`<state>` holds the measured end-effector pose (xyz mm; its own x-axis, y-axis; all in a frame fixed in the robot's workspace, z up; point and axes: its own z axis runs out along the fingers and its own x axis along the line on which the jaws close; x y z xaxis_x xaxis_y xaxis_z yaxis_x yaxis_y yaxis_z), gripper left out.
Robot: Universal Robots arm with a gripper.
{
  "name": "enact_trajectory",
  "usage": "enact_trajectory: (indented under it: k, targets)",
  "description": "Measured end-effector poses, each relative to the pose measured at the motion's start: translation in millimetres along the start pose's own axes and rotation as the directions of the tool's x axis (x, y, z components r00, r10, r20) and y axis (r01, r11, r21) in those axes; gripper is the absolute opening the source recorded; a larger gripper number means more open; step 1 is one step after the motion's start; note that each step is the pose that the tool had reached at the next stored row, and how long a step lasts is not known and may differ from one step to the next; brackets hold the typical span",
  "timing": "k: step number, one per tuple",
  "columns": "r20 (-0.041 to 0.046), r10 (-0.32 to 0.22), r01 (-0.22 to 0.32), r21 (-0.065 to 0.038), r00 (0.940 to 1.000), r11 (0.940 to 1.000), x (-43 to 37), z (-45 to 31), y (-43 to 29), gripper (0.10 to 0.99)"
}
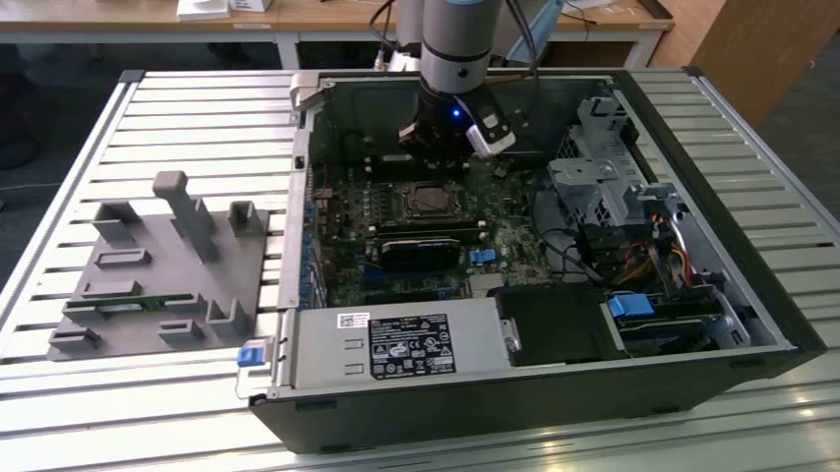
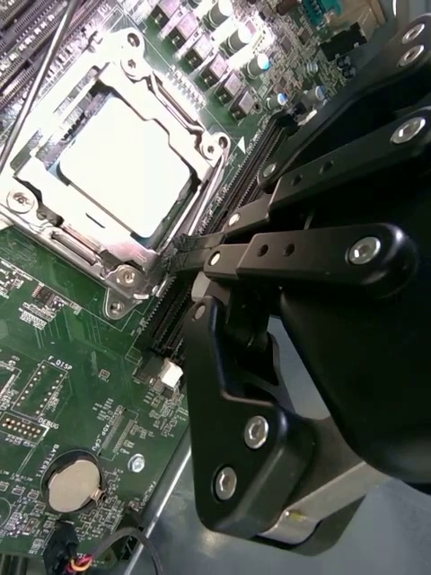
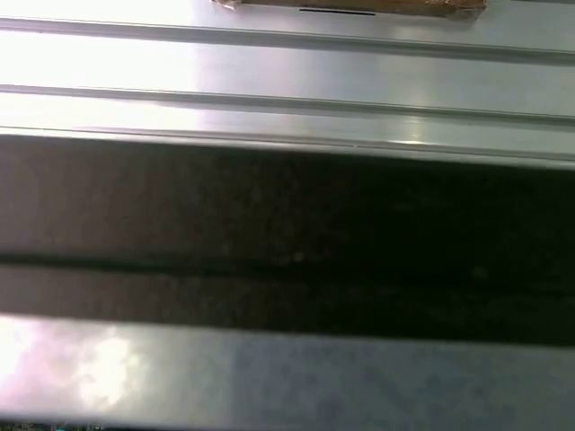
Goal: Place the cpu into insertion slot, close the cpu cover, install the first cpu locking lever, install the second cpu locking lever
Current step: 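Install the first cpu locking lever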
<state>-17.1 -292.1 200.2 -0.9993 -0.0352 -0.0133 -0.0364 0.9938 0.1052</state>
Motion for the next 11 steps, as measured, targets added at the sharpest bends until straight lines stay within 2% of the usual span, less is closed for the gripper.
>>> enact_trajectory:
  k: [11]
  targets:
    - [-0.0006, 0.000, 0.000, 0.015, 1.0000, 0.9999, 0.1, 1.2, -0.2, 0.114]
